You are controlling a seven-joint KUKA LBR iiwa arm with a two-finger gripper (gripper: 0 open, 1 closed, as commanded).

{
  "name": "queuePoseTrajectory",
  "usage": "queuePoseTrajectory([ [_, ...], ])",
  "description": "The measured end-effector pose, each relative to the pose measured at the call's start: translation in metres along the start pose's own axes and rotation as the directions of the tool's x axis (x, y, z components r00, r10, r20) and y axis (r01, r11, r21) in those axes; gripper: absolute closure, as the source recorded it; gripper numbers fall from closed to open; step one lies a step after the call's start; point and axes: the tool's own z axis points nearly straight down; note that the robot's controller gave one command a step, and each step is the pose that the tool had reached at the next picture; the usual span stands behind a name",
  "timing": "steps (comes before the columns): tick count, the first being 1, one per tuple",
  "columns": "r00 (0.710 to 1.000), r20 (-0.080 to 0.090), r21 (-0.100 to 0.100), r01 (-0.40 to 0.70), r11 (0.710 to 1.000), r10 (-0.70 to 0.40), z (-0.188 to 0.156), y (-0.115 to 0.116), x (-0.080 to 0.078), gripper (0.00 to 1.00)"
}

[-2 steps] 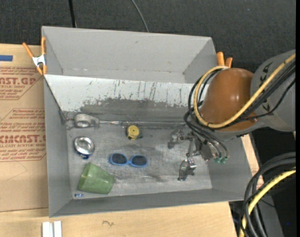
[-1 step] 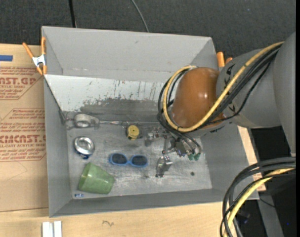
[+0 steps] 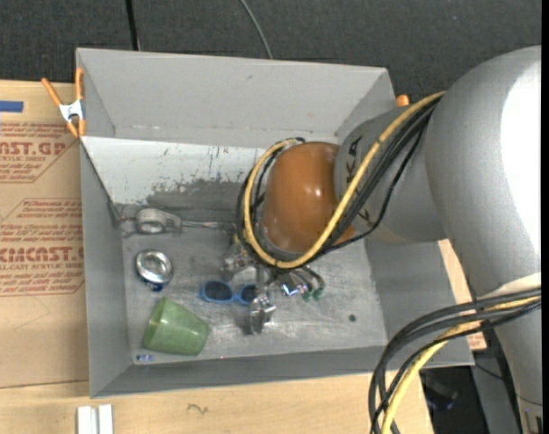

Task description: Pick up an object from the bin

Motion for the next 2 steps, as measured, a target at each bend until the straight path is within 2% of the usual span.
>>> queuePoseTrajectory([
  [1, 1.000, -0.004, 0.000, -0.001, 1.000, 0.001, -0.001, -0.001, 0.001, 1.00],
  [2, 0.985, 0.006, 0.005, 0.170, 0.985, -0.170, -0.154, -0.030, 0.024, 1.00],
])
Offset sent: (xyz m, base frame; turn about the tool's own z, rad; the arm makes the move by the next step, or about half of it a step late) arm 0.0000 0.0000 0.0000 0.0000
